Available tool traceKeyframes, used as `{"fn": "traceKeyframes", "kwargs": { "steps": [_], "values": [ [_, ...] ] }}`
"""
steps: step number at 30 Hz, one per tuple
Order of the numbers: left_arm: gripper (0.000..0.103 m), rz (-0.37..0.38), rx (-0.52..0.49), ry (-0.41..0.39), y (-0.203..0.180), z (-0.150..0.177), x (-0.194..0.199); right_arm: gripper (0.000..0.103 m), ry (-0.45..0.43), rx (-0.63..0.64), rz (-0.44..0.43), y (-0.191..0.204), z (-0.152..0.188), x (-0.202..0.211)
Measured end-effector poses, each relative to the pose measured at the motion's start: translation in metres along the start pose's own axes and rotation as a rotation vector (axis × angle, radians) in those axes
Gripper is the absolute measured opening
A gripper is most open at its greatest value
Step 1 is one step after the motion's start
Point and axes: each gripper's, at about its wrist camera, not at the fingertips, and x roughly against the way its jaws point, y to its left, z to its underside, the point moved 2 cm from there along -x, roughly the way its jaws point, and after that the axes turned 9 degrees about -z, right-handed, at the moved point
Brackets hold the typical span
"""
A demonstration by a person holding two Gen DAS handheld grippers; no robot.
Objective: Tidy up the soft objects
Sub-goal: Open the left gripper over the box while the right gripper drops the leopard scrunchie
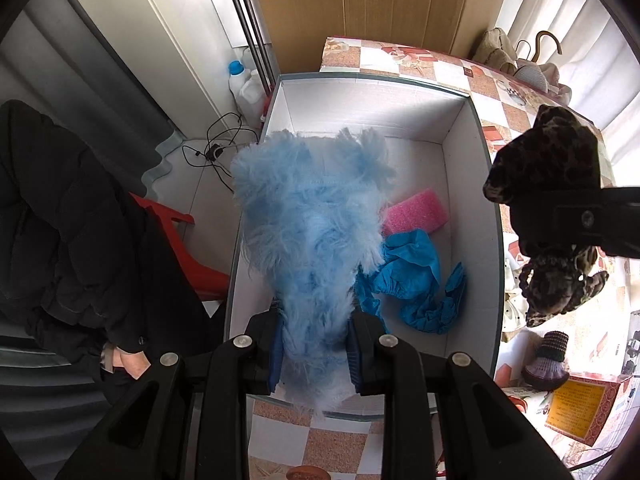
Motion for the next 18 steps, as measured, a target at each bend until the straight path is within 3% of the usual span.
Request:
{"fn": "traceKeyframes", "kwargs": {
  "steps": [7,18],
  "values": [
    [0.028,-0.002,0.006,0.016,-0.002,-0.005,-0.008,0.034,-0.016,-0.021,-0.047,-0.001,-0.013,-0.006],
    [0.029,0.007,0.001,0.028,-0.006,-0.008,-0.013,0.034,-0.031,-0.029,-0.048,-0.003,-0.022,-0.009]
  ]
}}
